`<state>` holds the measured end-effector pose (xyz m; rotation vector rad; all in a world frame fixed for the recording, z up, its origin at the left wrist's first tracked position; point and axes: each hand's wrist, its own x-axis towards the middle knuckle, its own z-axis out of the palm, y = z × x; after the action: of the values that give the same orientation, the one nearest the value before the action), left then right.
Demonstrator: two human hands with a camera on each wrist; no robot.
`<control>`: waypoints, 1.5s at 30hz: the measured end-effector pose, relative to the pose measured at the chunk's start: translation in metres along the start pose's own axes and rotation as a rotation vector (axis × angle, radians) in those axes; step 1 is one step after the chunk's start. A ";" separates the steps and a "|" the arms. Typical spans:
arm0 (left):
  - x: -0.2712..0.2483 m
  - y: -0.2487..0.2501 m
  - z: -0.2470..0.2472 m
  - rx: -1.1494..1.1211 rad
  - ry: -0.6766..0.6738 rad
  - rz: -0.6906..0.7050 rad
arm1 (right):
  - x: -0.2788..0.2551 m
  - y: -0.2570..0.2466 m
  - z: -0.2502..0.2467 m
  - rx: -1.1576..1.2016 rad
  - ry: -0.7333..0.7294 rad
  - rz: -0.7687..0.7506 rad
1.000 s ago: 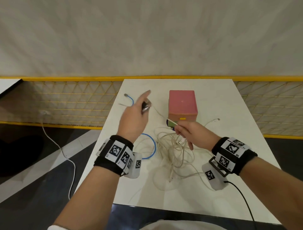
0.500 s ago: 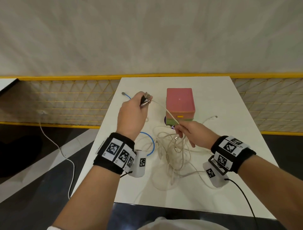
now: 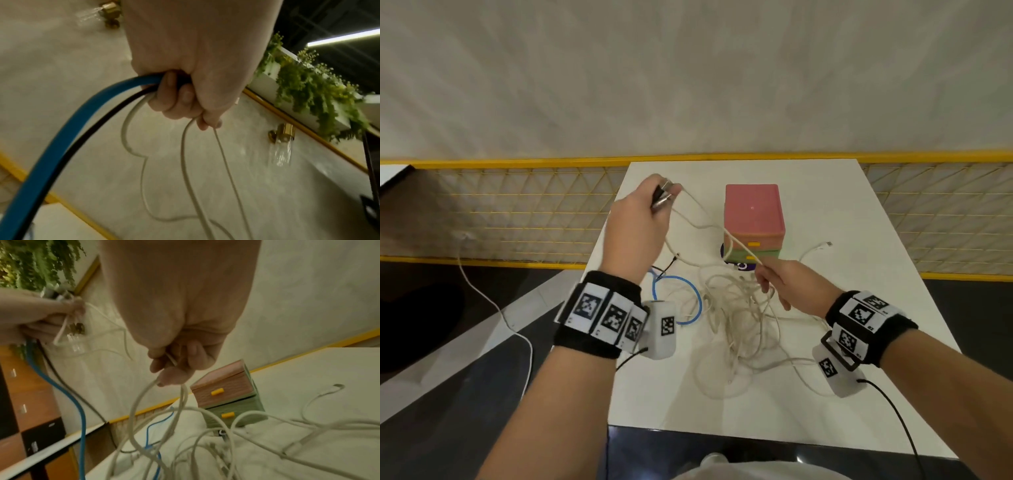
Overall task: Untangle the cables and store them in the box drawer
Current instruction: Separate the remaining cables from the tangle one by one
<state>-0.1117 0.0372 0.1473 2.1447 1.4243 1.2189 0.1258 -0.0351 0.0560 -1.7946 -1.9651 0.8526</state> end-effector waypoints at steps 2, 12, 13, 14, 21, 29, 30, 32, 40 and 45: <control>0.002 -0.012 -0.006 0.079 -0.012 -0.028 | 0.001 0.006 -0.001 0.017 0.071 -0.021; -0.018 -0.062 -0.016 0.219 -0.024 -0.253 | 0.023 -0.053 -0.042 -0.010 0.160 -0.136; -0.020 -0.063 -0.016 0.206 -0.033 -0.284 | 0.033 -0.060 -0.044 0.023 0.217 -0.159; -0.022 -0.065 -0.015 0.170 -0.036 -0.323 | 0.044 -0.066 -0.044 0.075 0.257 -0.185; -0.034 -0.068 0.000 -0.156 -0.102 -0.443 | 0.094 -0.087 -0.008 -0.020 0.107 -0.167; -0.042 -0.075 0.017 -0.142 -0.168 -0.452 | 0.071 -0.068 0.070 -0.583 -0.377 -0.099; -0.043 -0.078 0.018 -0.143 -0.179 -0.461 | 0.067 -0.065 0.075 -0.697 -0.464 -0.063; -0.046 -0.080 0.020 -0.141 -0.185 -0.469 | 0.063 -0.059 0.084 -0.911 -0.574 -0.038; -0.053 -0.077 0.023 -0.188 -0.216 -0.497 | 0.058 -0.049 0.078 -0.966 -0.446 -0.126; -0.051 -0.070 0.030 -0.195 -0.277 -0.515 | 0.056 -0.050 0.062 -0.822 -0.202 -0.179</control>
<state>-0.1387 0.0320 0.0602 1.6001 1.5276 0.7951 0.0407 0.0067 0.0325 -1.9096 -2.8293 0.1513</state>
